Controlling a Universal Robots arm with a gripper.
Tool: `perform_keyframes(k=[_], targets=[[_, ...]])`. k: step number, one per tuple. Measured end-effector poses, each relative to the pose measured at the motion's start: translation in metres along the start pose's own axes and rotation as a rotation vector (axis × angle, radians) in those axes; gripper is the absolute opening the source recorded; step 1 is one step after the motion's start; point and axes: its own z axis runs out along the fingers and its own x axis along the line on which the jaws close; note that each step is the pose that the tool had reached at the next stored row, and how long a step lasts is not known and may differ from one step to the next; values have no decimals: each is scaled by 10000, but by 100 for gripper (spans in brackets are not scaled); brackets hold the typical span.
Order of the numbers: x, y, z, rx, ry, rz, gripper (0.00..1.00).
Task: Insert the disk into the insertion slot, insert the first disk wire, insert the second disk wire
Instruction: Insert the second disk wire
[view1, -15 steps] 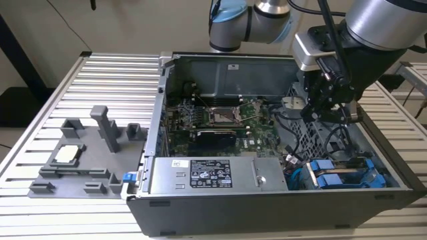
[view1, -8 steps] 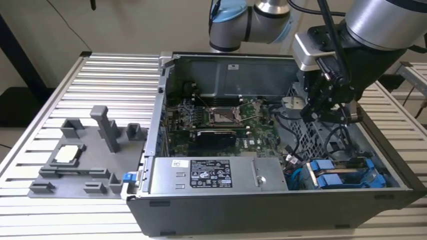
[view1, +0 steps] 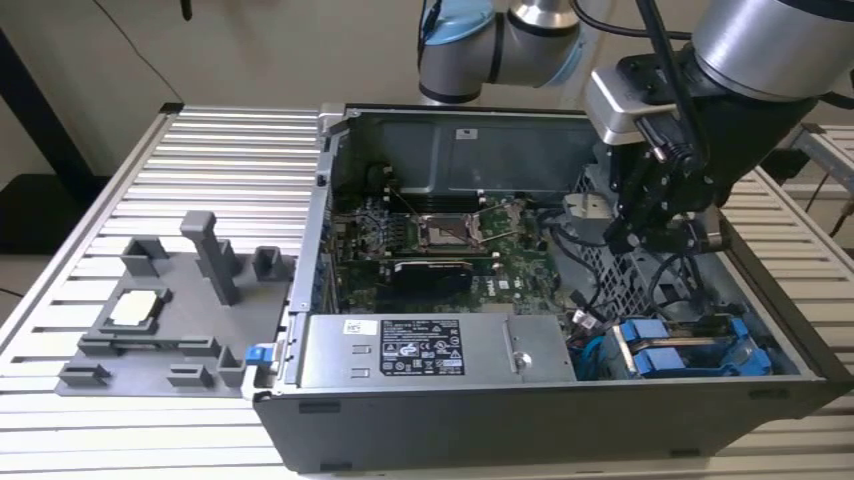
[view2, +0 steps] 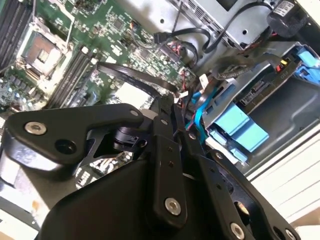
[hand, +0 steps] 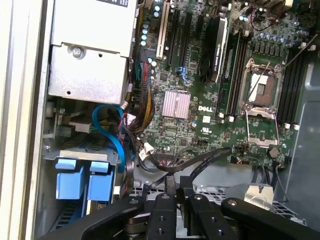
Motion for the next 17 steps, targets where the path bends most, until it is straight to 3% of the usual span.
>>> perform_keyframes(k=[1, 2, 3, 9, 17], targets=[[13, 1, -1, -17, 123, -2, 16], [29, 2, -4, -28, 195, -3, 16], [49, 2, -6, -30, 214, -4, 16], [184, -33, -12, -32, 228, -4, 16], [386, -158, -18, -34, 226, -3, 16]])
